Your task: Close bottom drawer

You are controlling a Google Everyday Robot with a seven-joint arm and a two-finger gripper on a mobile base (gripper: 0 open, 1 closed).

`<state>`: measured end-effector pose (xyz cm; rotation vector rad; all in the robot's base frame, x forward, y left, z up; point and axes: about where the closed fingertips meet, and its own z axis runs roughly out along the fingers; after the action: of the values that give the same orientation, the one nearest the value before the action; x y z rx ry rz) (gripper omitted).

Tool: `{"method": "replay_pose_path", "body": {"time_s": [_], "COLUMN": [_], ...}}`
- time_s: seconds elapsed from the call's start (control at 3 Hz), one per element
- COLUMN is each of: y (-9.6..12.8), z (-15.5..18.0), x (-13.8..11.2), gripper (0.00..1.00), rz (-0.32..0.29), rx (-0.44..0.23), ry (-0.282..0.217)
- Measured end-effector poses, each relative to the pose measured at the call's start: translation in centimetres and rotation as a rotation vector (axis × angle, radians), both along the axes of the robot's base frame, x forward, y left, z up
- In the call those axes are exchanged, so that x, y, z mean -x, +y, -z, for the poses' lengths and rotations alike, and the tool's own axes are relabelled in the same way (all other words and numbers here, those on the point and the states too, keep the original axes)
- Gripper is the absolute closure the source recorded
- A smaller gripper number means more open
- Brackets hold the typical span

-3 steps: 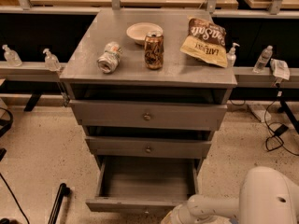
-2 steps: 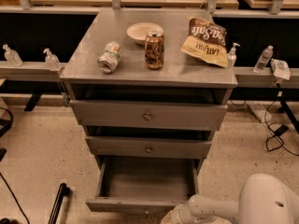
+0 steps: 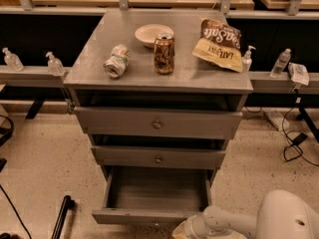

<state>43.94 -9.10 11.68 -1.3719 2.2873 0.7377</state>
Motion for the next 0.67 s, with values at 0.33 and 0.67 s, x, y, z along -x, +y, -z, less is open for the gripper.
{"method": "replay_pose_path", "body": {"time_s": [0.33, 0.67], "y": [-0.7, -0.62], "z": [-0.69, -0.68], "x": [-1.9, -1.86], "gripper": [1.0, 1.0], "rz": [0.017, 0.013], "rx": [-0.002, -0.002], "ry": [-0.016, -0.018]}}
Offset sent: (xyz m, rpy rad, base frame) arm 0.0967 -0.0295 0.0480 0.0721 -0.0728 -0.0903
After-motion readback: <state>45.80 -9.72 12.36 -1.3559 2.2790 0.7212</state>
